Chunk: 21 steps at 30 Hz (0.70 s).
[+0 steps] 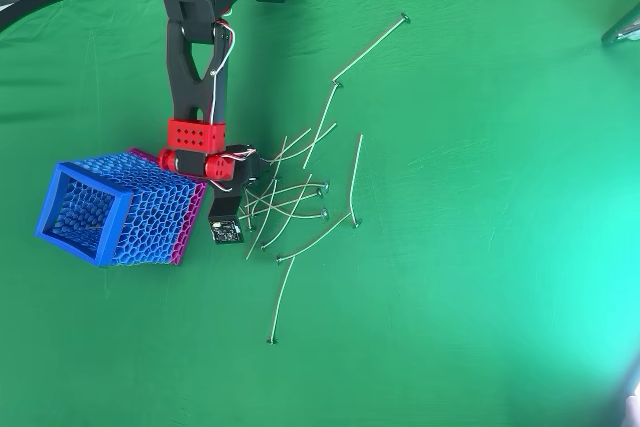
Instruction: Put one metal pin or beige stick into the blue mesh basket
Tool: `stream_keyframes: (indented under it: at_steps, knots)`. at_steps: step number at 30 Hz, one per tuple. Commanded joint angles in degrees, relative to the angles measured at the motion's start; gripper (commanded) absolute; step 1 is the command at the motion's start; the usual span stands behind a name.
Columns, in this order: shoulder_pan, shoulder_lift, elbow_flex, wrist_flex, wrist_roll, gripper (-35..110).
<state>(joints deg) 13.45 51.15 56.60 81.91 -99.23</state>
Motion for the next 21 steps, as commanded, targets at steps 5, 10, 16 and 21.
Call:
stream_keyframes:
  at_steps: [5,10,16,21]
  knots:
    - [-0.5,3.6,0.2,-0.4,1.7,19]
    - [-0.5,4.7,0.9,-0.4,2.5,19]
    - [-0.7,5.8,1.9,-0.4,2.9,19]
    - [-0.8,6.7,3.0,-0.4,3.4,19]
